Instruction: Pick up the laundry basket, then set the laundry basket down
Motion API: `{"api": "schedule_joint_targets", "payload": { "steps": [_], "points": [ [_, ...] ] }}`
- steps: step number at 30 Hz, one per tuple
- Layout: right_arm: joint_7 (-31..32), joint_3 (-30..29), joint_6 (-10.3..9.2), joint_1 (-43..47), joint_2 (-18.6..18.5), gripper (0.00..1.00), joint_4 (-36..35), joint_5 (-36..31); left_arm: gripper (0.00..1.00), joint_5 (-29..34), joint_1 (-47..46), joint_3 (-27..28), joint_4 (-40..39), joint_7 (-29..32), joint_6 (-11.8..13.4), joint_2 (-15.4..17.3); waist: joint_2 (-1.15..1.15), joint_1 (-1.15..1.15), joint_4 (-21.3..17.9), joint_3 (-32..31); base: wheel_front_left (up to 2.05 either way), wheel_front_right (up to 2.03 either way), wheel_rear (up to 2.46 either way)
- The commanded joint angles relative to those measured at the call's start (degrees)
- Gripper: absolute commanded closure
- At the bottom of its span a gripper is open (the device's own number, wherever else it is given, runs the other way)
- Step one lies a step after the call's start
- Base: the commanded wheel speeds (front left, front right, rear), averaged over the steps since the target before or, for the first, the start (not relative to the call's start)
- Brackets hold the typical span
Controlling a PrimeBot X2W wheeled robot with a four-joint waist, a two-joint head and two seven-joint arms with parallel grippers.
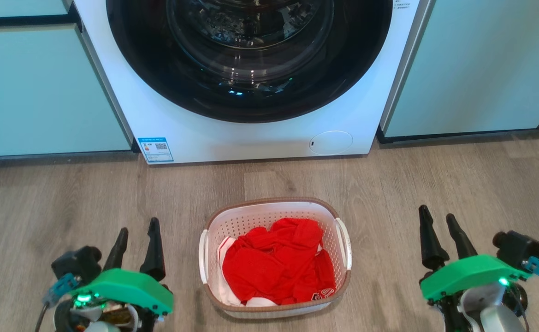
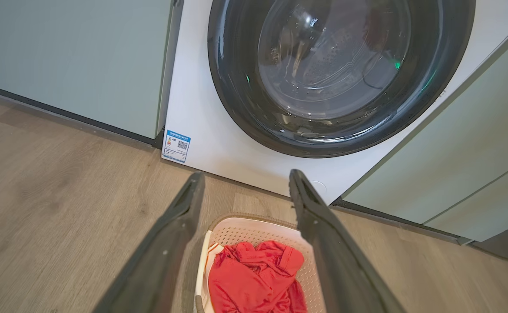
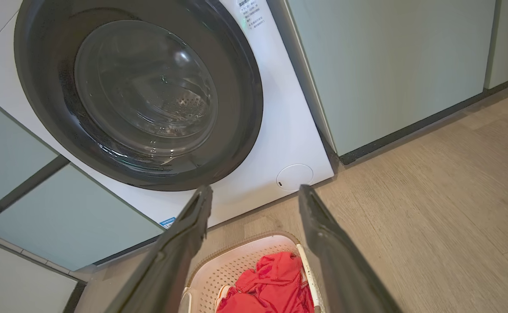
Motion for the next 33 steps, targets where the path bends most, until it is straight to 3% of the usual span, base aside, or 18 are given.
{"api": "schedule_joint_targets", "payload": {
  "steps": [1, 14, 33],
  "points": [
    [-1.1, 1.3, 0.27, -1.0, -0.6, 0.00, -2.6, -2.1, 0.00, 2.2, -1.4, 0.5, -2.6, -0.9, 0.5, 1.3, 0.00, 0.00, 0.0, 0.0, 0.00, 0.00, 0.00],
    [-3.3, 2.8, 0.31, -0.6, -0.7, 0.00, -3.8, -10.4, 0.00, 10.3, -0.5, -1.2, -3.6, -3.1, 2.4, 2.0, 0.00, 0.00, 0.0, 0.1, 0.00, 0.00, 0.00],
    [-6.3, 4.7, 0.37, -0.1, -0.8, 0.00, -5.2, -22.4, 0.00, 21.9, 1.0, -1.1, -4.2, -6.1, 2.2, 1.0, 0.00, 0.00, -0.2, -0.1, 0.00, 0.00, 0.00]
  ]
}}
